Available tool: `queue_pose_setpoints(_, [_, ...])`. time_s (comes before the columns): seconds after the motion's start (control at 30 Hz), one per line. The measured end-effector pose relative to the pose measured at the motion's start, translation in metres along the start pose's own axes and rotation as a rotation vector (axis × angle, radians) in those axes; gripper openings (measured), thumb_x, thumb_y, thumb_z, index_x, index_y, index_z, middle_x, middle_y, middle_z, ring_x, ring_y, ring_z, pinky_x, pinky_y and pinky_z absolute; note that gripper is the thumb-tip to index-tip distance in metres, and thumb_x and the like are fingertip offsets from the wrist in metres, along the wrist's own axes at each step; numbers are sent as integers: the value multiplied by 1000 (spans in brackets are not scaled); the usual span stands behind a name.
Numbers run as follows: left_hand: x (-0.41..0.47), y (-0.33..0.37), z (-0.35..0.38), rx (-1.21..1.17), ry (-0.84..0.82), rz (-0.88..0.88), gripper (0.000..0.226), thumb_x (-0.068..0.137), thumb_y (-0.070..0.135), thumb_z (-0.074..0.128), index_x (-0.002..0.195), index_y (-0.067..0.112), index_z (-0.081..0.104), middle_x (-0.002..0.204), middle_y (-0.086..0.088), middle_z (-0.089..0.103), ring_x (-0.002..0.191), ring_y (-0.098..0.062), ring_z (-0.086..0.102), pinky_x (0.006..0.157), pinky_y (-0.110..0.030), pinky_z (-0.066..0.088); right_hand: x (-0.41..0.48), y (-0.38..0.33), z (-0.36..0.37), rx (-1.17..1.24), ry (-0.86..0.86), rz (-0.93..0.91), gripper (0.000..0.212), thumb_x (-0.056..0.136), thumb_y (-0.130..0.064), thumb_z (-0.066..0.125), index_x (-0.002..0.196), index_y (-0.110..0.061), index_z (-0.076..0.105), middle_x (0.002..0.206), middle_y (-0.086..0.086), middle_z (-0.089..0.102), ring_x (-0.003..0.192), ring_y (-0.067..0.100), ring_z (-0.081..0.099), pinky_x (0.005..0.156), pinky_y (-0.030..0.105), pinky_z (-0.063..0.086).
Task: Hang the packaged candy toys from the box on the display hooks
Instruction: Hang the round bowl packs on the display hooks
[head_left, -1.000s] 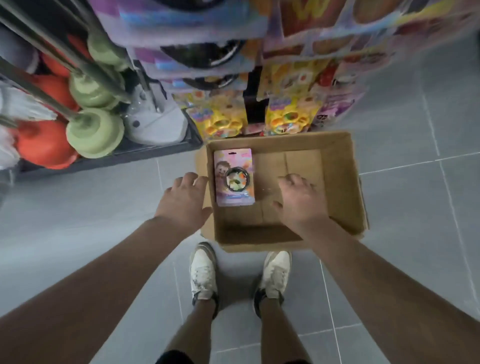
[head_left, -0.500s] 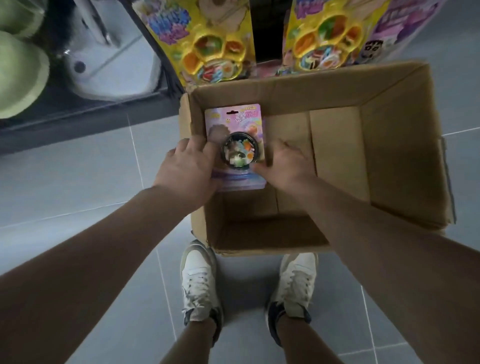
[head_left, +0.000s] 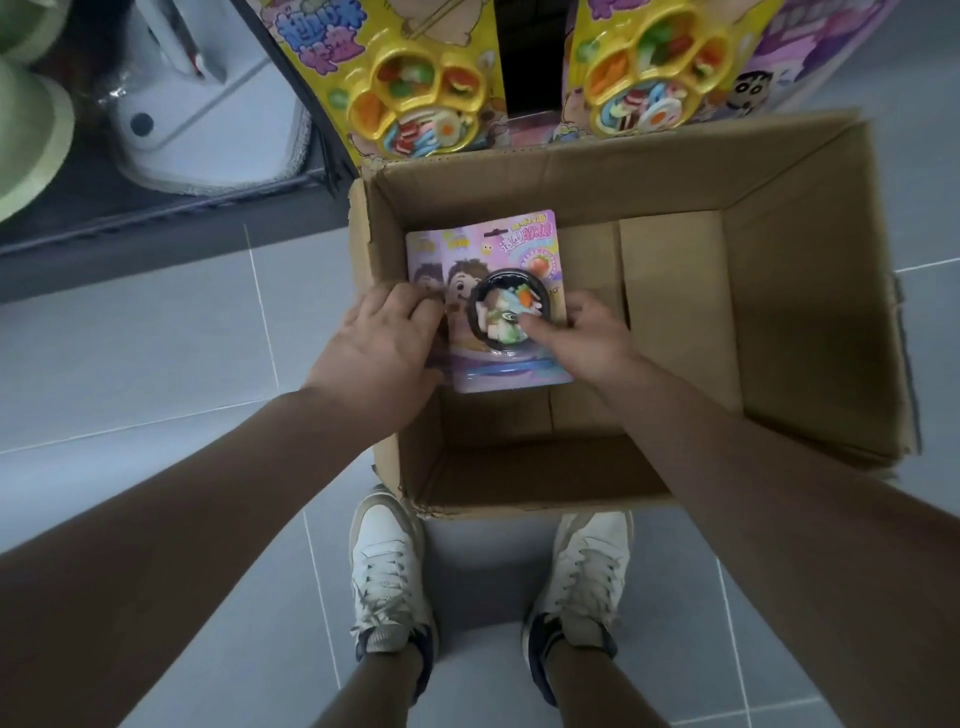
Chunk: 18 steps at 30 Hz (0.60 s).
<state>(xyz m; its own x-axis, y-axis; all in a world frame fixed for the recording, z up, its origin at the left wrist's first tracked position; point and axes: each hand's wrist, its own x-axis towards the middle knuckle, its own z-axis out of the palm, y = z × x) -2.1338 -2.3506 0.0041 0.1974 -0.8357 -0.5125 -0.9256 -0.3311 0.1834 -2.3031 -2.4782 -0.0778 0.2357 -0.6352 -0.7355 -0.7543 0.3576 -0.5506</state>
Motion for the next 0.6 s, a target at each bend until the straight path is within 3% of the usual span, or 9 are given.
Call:
queue_pose_setpoints(0.1, [6, 14, -2, -173, -82, -105, 64, 95, 32, 68, 150, 14, 42, 152, -10, 41, 141, -30, 38, 113, -43, 40, -11, 24, -39, 44, 14, 35, 43, 74, -50, 83, 104, -27, 62, 106, -3, 73, 100, 19, 70, 92, 46, 58])
queue_pose_setpoints(0.23, [29, 26, 10, -381, -124, -349, 75, 92, 36, 72, 153, 13, 34, 146, -15, 44, 135, -34, 47, 109, -46, 45, -31, 46, -87, 105, 59, 91, 39, 85, -35, 82, 113, -24, 57, 113, 0, 70, 102, 18, 68, 90, 37, 58])
queue_pose_setpoints(0.43, [77, 29, 45, -524, -147, -600, 94, 92, 53, 69, 158, 5, 23, 151, -22, 38, 138, -38, 46, 110, -46, 43, -25, 78, -112, 204, 66, 75, 51, 83, -33, 83, 127, -24, 58, 115, -2, 69, 108, 19, 69, 97, 46, 57])
queue_pose_setpoints(0.6, [96, 29, 73, -545, -89, -692, 87, 96, 48, 66, 158, 4, 24, 151, -26, 35, 138, -43, 43, 113, -47, 38, -17, 97, -112, 254, 65, 46, 50, 82, -36, 83, 125, -27, 59, 109, -8, 70, 105, 17, 69, 92, 45, 59])
